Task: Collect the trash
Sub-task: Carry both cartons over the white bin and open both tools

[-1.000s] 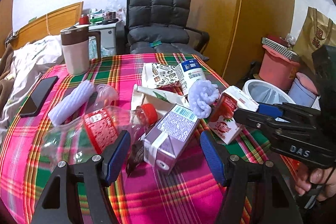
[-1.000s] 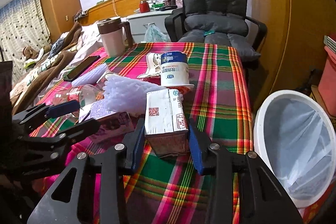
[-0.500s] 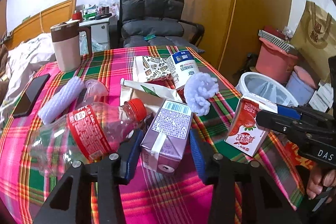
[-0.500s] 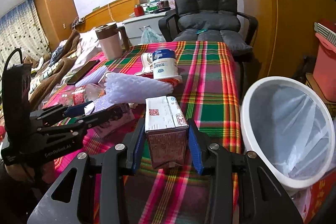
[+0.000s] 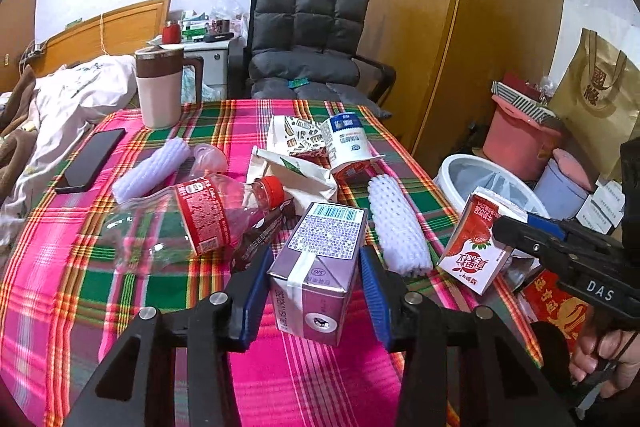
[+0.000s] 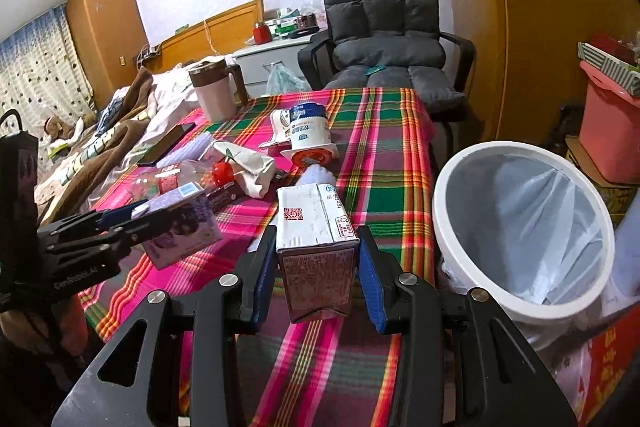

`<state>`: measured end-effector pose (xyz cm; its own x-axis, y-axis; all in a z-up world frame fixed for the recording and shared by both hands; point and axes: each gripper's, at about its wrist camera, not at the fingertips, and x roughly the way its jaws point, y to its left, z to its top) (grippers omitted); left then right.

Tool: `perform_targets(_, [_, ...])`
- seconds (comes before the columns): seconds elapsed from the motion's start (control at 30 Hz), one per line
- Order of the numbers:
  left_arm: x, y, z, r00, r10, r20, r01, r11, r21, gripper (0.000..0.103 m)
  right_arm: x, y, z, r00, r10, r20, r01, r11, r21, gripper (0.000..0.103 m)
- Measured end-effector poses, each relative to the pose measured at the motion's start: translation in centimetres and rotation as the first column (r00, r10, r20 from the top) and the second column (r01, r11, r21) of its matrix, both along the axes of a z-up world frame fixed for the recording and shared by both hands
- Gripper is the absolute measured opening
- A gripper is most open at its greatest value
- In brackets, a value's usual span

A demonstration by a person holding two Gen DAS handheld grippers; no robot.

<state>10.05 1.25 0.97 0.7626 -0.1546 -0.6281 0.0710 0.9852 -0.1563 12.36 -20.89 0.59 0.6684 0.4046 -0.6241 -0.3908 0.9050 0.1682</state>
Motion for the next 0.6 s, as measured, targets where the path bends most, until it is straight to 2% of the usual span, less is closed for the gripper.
perform_targets(0.27, [-1.1,-1.8,1.9,0.999,-0.031,0.03,0.031,1.0,-0.003,0.044,-1.1,-1.0,0.6,0.999,-0.03,0.03,0.03,1.0,0.009,0.041])
perform_targets(0.6, [1.0,-6.8,2.9,0.991,-0.127,0.042,0.127,0.992,-0.01,0.044,-1.5,-5.0,0.7,0.989,-0.141,0.053,0.14,0.99,0.022,0.041])
